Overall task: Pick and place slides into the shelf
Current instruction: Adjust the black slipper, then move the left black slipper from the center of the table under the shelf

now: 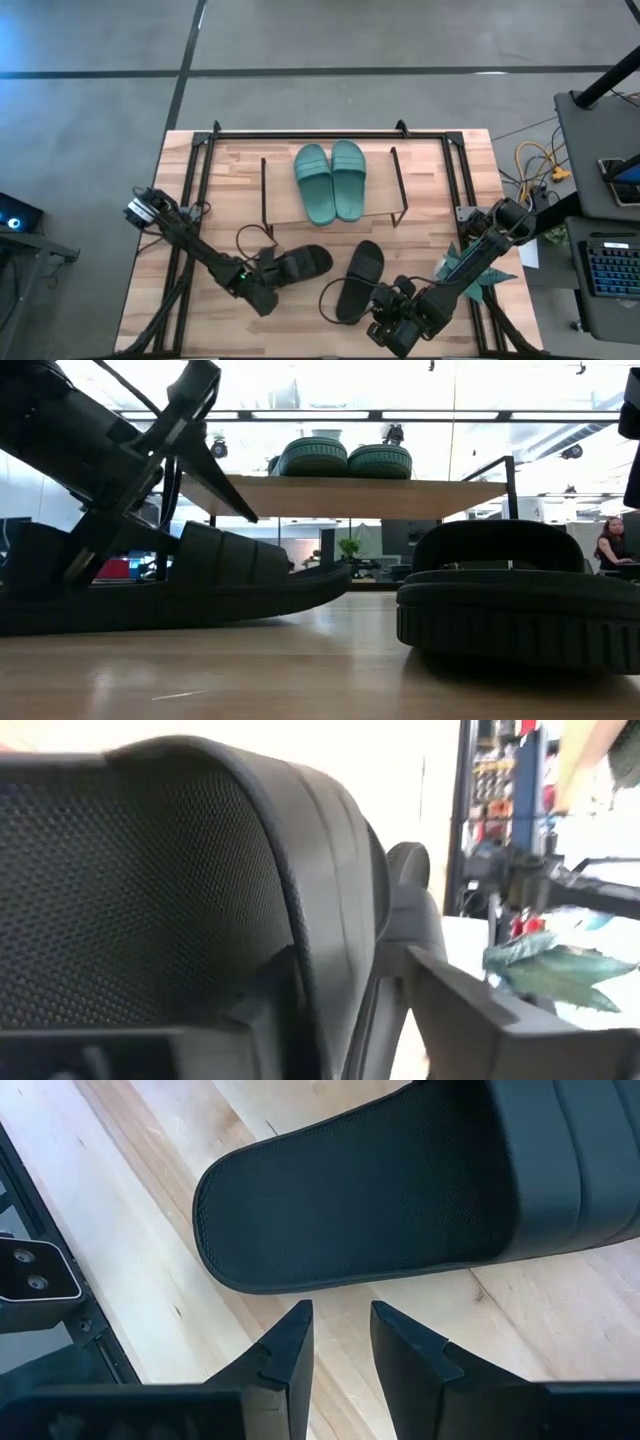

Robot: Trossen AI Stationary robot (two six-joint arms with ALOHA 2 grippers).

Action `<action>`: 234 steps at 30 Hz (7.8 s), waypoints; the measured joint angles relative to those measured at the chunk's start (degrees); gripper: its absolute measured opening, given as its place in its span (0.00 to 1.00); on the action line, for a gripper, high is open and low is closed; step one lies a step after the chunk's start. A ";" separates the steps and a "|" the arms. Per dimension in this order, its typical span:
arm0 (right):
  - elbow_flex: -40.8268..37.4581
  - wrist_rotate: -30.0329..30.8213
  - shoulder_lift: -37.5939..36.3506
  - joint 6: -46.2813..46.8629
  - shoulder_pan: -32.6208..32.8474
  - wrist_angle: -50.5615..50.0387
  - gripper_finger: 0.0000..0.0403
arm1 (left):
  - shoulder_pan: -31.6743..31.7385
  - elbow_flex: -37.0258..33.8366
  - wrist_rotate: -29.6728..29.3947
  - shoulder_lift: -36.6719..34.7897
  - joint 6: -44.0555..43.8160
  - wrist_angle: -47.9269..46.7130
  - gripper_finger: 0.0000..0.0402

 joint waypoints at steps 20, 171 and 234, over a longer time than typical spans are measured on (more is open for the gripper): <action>-0.31 0.39 0.00 -0.39 0.00 -0.02 0.23 | -0.04 -0.42 13.31 -7.97 18.51 -12.15 0.61; -10.45 -2.93 -0.45 -3.45 -16.17 -0.24 0.17 | 7.17 2.27 19.72 -6.43 46.19 -16.63 0.05; -6.83 -2.84 -6.78 17.55 -1.42 1.29 0.17 | 6.64 21.59 30.28 11.58 70.64 -11.28 0.05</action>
